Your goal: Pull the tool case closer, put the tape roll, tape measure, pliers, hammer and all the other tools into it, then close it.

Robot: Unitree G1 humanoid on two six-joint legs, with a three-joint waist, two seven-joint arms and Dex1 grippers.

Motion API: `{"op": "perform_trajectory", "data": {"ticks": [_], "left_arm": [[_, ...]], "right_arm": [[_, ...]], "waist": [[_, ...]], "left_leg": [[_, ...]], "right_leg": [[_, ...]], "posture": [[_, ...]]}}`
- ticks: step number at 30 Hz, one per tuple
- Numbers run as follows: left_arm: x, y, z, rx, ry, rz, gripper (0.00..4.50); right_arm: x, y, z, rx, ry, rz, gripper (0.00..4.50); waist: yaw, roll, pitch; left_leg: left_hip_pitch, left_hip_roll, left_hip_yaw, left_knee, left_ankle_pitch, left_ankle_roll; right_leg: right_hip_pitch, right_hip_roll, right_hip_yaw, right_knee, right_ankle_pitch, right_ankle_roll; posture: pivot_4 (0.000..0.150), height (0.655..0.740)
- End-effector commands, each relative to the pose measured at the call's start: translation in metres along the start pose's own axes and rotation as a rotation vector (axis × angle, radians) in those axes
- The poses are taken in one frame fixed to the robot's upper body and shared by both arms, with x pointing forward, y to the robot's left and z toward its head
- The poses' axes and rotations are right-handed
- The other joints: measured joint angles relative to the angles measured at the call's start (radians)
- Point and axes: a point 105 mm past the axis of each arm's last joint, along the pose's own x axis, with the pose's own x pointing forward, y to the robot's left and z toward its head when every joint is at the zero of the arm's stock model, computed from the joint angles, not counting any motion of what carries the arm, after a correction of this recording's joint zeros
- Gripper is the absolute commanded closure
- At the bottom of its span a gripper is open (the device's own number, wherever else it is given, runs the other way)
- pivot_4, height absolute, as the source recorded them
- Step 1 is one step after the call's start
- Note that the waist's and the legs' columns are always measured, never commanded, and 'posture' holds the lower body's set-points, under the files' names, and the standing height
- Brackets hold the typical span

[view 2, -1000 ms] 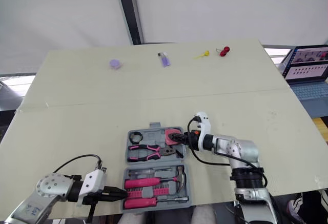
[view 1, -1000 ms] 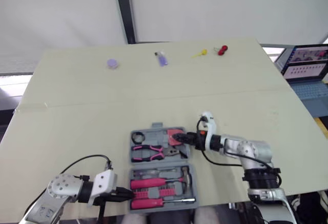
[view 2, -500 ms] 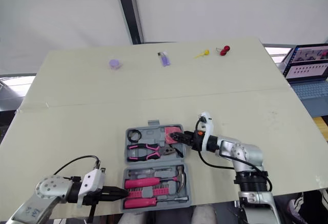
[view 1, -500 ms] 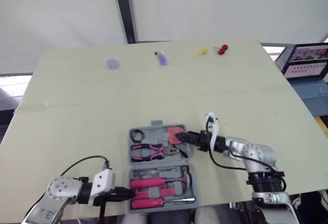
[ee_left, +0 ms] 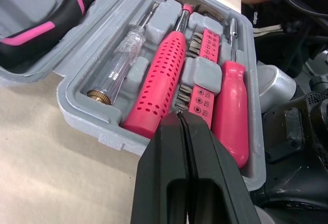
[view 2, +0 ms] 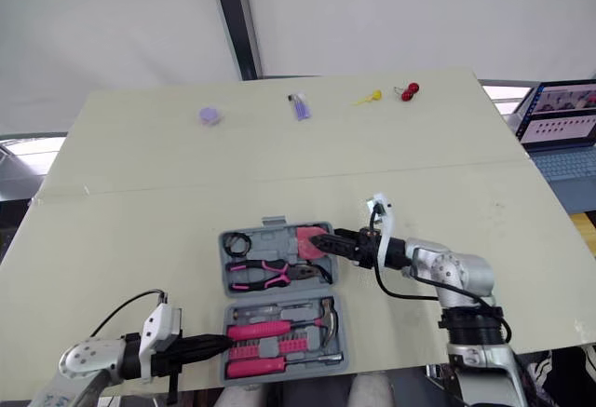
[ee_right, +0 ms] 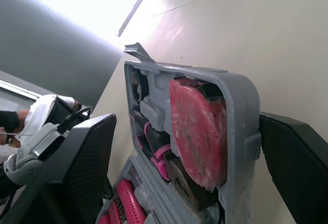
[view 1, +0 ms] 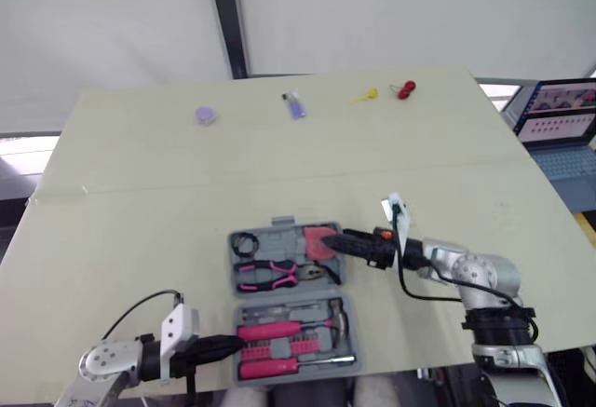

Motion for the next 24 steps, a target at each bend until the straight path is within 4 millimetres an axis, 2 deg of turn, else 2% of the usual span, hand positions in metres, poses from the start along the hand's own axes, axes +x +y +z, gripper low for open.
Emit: {"op": "perform_trajectory", "data": {"ticks": [1,13,21,24], "left_arm": [[-0.005,0.003,-0.007,-0.049,0.011,0.060,4.50],[-0.002,-0.001,-0.006,-0.104,-0.029,0.080,4.50],[0.001,-0.005,-0.006,-0.121,-0.043,0.090,4.50],[-0.002,-0.005,0.001,-0.143,-0.069,0.097,4.50]], "right_arm": [[0.001,0.023,0.005,-0.042,0.005,0.107,0.04],[-0.017,0.057,-0.003,-0.147,0.189,0.201,0.04],[-0.027,0.070,-0.008,-0.233,0.303,0.237,0.04],[-0.030,0.073,-0.011,-0.252,0.337,0.248,0.04]], "waist": [[0.000,0.000,0.000],[0.002,0.000,0.000],[0.005,-0.002,0.001],[0.005,-0.003,0.002]], "left_leg": [[0.000,0.000,0.000,0.000,0.000,0.000],[0.000,0.000,0.000,0.000,-0.001,0.000],[-0.001,0.000,0.000,0.000,-0.001,0.000],[-0.001,0.000,0.000,0.001,-0.001,0.000]], "right_leg": [[0.000,0.000,0.000,0.000,0.000,0.000],[0.000,0.000,0.000,-0.001,0.000,0.000],[0.001,0.000,0.000,-0.002,0.000,0.000],[0.001,0.000,0.000,-0.003,0.000,0.000]], "posture": [[0.150,0.7400],[0.150,0.7400],[0.150,0.7400],[0.150,0.7400]]}}
